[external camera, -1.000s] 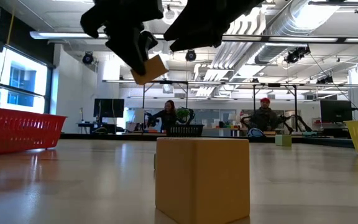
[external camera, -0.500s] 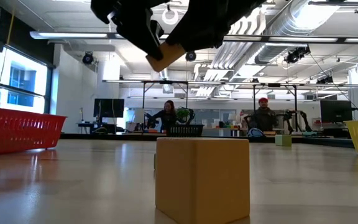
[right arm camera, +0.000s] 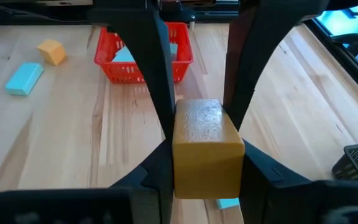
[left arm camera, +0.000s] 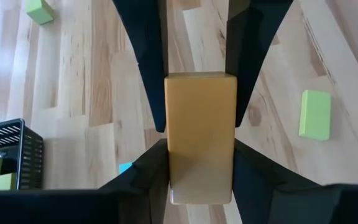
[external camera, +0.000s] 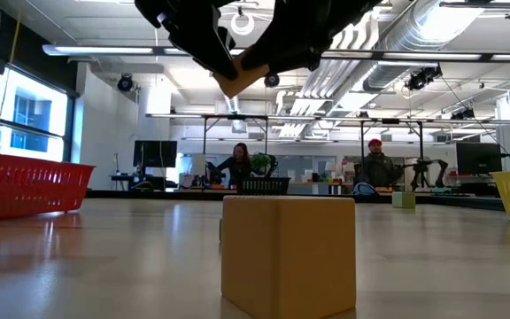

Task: Sort & place blocks by color
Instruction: Put the yellow block into the yellow bin, then put the green block into the black bin

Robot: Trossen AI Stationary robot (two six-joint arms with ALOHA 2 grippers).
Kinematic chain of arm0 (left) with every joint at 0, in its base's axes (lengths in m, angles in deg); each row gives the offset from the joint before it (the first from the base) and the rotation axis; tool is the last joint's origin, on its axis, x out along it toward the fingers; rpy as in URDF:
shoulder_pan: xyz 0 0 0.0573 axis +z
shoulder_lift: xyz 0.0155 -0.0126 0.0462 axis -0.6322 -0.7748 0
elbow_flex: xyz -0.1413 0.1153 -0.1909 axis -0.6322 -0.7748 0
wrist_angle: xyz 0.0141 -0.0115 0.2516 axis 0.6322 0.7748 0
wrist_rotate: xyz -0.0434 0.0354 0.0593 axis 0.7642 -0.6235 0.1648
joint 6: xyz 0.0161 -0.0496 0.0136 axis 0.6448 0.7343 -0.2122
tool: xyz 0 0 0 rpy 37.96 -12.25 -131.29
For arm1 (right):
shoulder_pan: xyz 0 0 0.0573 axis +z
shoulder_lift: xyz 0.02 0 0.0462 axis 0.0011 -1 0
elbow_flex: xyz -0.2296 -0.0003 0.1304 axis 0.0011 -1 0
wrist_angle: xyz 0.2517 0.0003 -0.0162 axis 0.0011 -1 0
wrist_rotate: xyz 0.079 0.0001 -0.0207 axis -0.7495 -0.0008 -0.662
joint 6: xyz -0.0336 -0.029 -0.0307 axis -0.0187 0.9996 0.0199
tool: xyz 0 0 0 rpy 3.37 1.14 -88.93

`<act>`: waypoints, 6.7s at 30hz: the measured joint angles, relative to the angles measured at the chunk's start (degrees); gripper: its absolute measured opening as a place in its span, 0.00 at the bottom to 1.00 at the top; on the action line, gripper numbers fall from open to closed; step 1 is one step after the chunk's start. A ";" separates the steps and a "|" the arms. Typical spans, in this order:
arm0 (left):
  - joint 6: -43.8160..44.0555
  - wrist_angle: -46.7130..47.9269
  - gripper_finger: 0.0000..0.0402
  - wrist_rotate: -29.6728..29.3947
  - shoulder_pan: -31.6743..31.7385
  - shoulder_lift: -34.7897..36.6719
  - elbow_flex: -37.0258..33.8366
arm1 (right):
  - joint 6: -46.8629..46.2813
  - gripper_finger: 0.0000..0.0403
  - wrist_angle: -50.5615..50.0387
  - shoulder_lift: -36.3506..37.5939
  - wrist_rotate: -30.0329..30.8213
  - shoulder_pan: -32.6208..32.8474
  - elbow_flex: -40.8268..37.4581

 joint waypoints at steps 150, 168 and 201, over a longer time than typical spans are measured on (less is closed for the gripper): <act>2.91 24.46 0.51 2.85 -2.42 0.02 -0.69 | -105.54 0.58 -85.10 -0.92 14.69 23.73 3.21; 5.53 24.02 0.51 5.68 -9.72 5.84 -7.85 | -70.06 0.58 -85.10 -0.90 20.36 5.60 19.98; 11.99 22.25 0.51 -1.03 -10.60 19.26 -15.04 | -21.07 0.58 -69.35 -0.90 -9.97 -48.72 11.46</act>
